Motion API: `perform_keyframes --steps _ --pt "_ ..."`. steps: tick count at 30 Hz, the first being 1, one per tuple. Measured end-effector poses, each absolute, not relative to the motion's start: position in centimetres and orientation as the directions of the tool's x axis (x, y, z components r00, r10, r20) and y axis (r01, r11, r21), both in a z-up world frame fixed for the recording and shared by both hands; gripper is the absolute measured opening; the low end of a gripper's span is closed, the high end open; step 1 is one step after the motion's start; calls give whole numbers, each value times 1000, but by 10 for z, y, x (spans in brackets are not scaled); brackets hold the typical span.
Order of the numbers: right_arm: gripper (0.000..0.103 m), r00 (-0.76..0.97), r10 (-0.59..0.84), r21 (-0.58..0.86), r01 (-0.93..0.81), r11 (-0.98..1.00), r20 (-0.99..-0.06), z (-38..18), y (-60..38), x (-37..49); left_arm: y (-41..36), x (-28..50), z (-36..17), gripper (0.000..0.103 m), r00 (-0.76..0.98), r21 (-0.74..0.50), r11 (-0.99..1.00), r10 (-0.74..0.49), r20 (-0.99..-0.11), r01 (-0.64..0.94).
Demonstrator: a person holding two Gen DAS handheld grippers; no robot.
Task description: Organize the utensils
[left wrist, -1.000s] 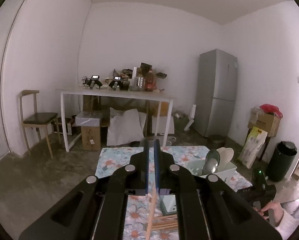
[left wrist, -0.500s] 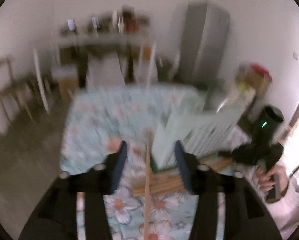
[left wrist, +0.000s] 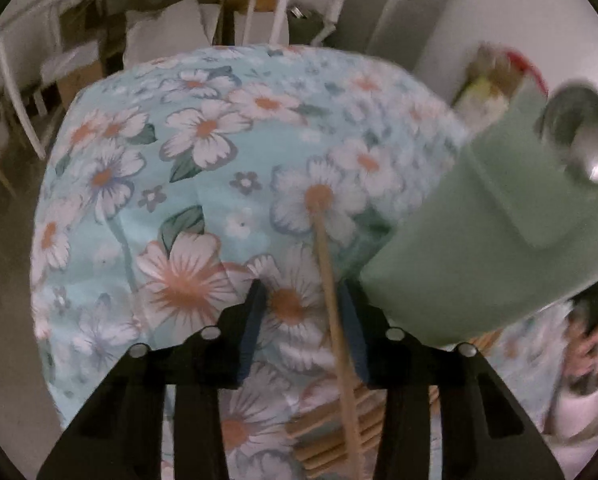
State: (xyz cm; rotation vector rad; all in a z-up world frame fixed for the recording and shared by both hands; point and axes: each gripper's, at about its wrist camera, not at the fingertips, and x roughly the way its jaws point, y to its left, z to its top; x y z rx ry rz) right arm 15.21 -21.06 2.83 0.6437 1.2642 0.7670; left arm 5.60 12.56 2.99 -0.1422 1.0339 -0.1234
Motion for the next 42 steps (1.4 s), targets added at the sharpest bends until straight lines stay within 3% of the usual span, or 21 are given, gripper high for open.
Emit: perform_keyframes --steps 1,3,8,12,15,18,24,27,29,30,34,42 --pt "9 124 800 786 -148 600 -587 29 -210 153 126 55 32 12 511 -137 990 -130 -850 24" --pt "9 122 800 787 -141 600 -588 28 -210 154 136 49 37 6 531 -177 984 -146 -835 -8" --pt "11 117 806 798 -121 591 -580 28 -207 156 163 9 77 6 679 -244 964 -109 -726 -107" --pt "19 116 818 812 -103 575 -564 29 -207 154 182 -39 117 6 871 -377 912 -49 -489 -160" --pt "25 119 827 823 -93 561 -550 31 -207 152 178 -75 133 6 958 -383 904 85 -273 -189" --pt "27 129 825 823 -84 561 -550 30 -205 153 169 -105 130 6 968 -370 897 204 -143 -243" --pt "29 156 810 811 -76 580 -565 31 -201 152 157 -129 105 6 951 -370 877 270 -148 -306" --pt "23 178 808 816 -38 576 -562 27 -204 150 152 -137 101 6 949 -359 879 275 -152 -313" --pt "15 191 810 824 -11 567 -554 24 -207 148 151 -139 100 6 951 -360 881 268 -154 -306" --pt "5 192 814 830 6 558 -549 21 -209 146 153 -135 99 6 951 -359 881 269 -155 -308" --pt "0 214 820 841 14 541 -531 18 -214 141 148 -138 98 6 950 -343 888 270 -155 -308" --pt "0 335 783 821 -45 570 -525 51 -243 132 140 -143 103 6 954 -335 895 256 -156 -295"
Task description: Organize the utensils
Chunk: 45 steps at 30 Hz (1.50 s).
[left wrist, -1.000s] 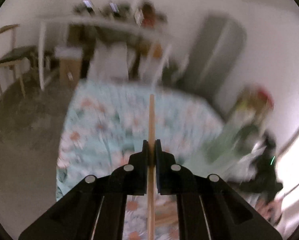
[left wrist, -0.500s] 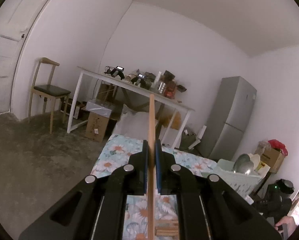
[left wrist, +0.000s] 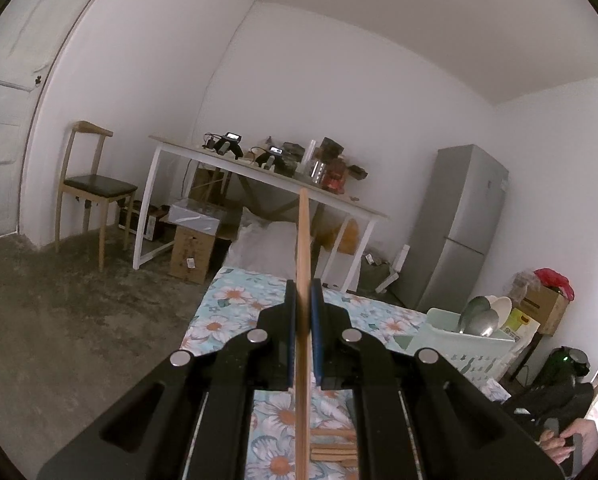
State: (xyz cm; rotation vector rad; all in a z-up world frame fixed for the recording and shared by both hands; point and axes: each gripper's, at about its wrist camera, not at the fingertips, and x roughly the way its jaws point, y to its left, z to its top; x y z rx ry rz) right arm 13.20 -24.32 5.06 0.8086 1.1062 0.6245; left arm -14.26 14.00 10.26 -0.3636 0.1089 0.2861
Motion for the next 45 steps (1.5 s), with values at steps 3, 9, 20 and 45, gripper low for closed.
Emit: perform_keyframes --steps 3,9,20,45 --pt "0 330 753 763 -127 634 -570 66 -242 127 141 -143 103 6 954 -335 895 251 -165 -293" --pt "0 304 618 387 -563 731 -725 107 -164 67 148 -150 107 6 948 -310 900 261 -181 -307" --pt "2 186 567 -25 -960 280 -803 121 15 -10 176 -157 87 6 966 -482 850 106 -236 -211" --pt "17 251 313 -172 -950 261 -916 64 101 28 207 -75 8 19 702 -644 729 -332 -630 -232"
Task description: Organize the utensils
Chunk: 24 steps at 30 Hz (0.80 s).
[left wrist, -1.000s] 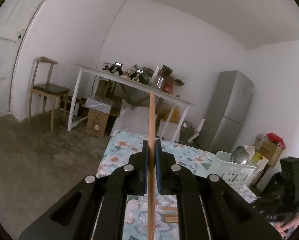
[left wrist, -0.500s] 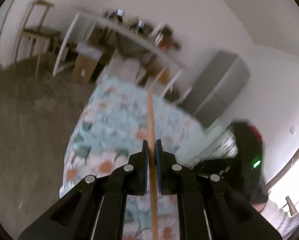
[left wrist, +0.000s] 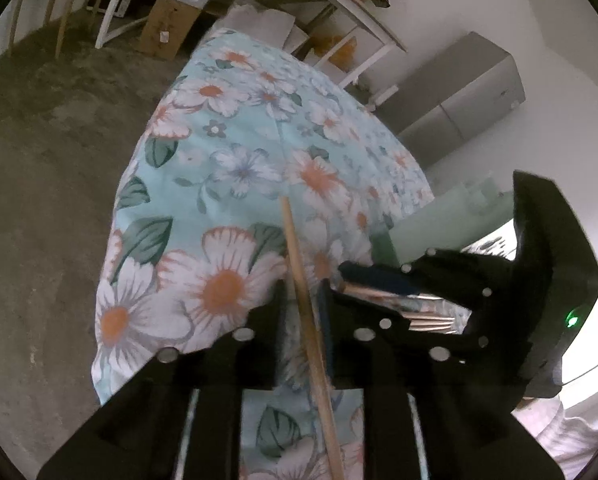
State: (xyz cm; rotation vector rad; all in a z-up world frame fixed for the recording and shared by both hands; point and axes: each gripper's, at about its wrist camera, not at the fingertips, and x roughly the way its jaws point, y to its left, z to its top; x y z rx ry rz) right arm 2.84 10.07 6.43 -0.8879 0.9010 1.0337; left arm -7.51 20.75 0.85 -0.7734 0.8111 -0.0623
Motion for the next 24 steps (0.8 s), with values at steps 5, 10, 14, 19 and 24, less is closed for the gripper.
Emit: perform_keyframes --steps 5,10,14,19,24 --pt "15 272 308 -188 -942 277 -911 70 97 26 210 -59 14 22 698 -617 752 -314 -644 -231" --pt "14 301 350 -193 -931 310 -887 88 86 25 221 -42 13 20 695 -606 751 -289 -659 -262" --pt "13 327 396 -197 -922 335 -858 107 78 24 222 -32 14 6 698 -614 746 -294 -653 -260" --pt "12 362 491 -174 -906 386 -792 151 57 25 211 -40 55 4 779 -594 778 -238 -580 -204" --pt "10 395 602 -94 -879 468 -694 205 20 32 205 -54 107 4 862 -586 797 -186 -471 -148"
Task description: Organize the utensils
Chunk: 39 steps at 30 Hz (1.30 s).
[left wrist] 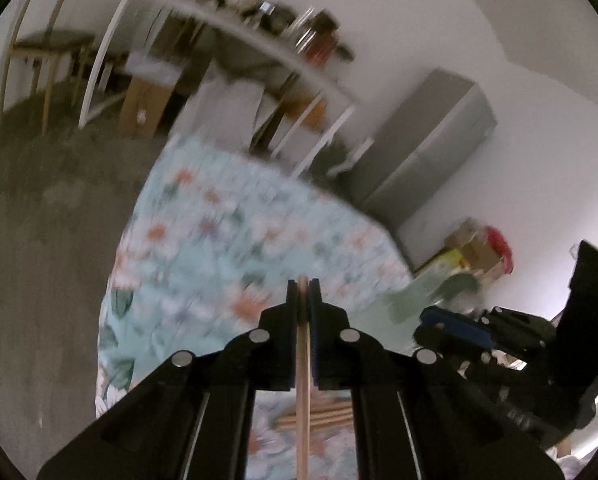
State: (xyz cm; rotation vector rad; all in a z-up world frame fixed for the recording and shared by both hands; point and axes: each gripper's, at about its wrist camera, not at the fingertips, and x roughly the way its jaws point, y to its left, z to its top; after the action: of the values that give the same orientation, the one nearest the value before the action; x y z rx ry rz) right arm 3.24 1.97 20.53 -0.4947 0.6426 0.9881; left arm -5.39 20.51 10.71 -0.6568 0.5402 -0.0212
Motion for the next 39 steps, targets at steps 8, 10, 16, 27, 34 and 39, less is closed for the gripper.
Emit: perform_keyframes --steps 8,10,16,27,34,39 --pt "5 474 693 -9 -829 560 -543 267 -43 41 176 -79 161 4 920 -455 881 -66 -385 -127" --pt "5 466 695 7 -828 561 -547 265 -52 42 166 -88 161 4 927 -428 895 -47 -371 -126" --pt "4 518 671 0 -791 611 -530 251 -63 45 146 -119 156 5 950 -351 923 48 -308 -160" --pt "4 518 723 148 -757 636 -457 271 -100 57 133 -129 198 4 974 -293 947 69 -214 -131" --pt "4 520 757 157 -774 614 -395 308 -129 41 130 -118 279 4 998 -290 957 2 -58 -19" --pt "4 534 765 172 -768 616 -360 321 -148 33 127 -89 309 4 1000 -293 956 14 8 -11"
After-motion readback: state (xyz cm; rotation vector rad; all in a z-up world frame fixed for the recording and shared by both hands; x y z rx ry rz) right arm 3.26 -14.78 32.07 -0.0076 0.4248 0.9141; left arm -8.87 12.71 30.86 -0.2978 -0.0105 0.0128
